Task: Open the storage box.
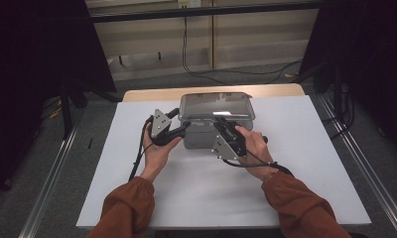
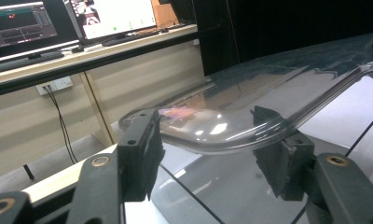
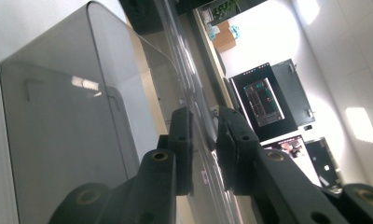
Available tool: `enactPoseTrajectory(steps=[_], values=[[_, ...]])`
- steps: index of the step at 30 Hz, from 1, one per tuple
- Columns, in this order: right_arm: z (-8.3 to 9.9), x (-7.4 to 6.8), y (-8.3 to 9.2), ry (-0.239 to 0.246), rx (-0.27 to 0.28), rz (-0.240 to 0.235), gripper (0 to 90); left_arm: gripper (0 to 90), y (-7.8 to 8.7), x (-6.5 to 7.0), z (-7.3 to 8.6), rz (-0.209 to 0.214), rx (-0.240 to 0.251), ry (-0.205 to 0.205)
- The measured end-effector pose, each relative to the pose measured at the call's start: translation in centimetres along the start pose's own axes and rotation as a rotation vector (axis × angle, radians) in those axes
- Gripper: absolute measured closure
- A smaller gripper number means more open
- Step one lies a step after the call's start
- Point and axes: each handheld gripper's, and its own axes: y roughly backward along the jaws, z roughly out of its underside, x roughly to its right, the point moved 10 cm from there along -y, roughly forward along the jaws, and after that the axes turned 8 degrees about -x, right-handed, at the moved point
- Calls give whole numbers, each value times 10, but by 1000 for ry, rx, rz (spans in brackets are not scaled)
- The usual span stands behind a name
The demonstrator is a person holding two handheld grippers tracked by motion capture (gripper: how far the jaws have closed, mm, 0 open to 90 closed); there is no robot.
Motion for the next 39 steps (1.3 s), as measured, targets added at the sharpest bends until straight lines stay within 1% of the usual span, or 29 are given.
enactPoseTrajectory(steps=[1,3,4,5,9,11,12,16,17,18,19,20,24,29,31,34,35,36,38,39], values=[[1,1,0,-15,2,-5,743,436,0,0,-1,1,3,2],[3,3,0,-63,6,-15,717,439,0,0,-2,-3,11,9],[5,4,0,-84,9,-19,706,440,0,0,-1,-6,6,-3],[7,5,-1,-114,9,-31,688,439,0,1,-1,-8,3,-10],[17,8,0,-213,10,-59,617,438,-1,1,-1,-8,1,-9],[22,11,1,-268,14,-69,582,438,-1,1,-1,-5,5,-1],[25,11,1,-292,13,-83,555,438,-1,1,-1,-9,2,-5],[34,14,3,-354,13,-99,448,437,-1,1,-1,-8,7,3],[36,14,4,-396,23,-112,412,438,-1,1,-2,-7,8,5],[37,15,5,-418,25,-120,382,437,-1,1,-2,-7,8,5],[40,16,5,-434,18,-120,359,437,-1,1,-2,-4,11,15],[42,17,5,-440,14,-120,347,437,-1,1,-3,-4,13,14],[51,24,5,-507,15,-130,338,437,0,0,-4,-5,13,11],[65,28,5,-561,2,-136,332,436,-1,0,-5,-4,15,21],[70,31,4,-580,-5,-137,340,435,-1,-1,-6,1,20,38],[77,36,3,-631,1,-140,355,442,0,-2,-7,-1,19,30],[79,37,2,-646,3,-144,364,443,0,-2,-8,-8,20,26],[81,39,2,-659,4,-142,365,443,0,-2,-9,-13,18,8],[82,39,1,-666,2,-145,371,443,0,-1,-10,-11,22,3],[83,40,1,-669,5,-150,389,442,0,-1,-10,-11,20,1]])
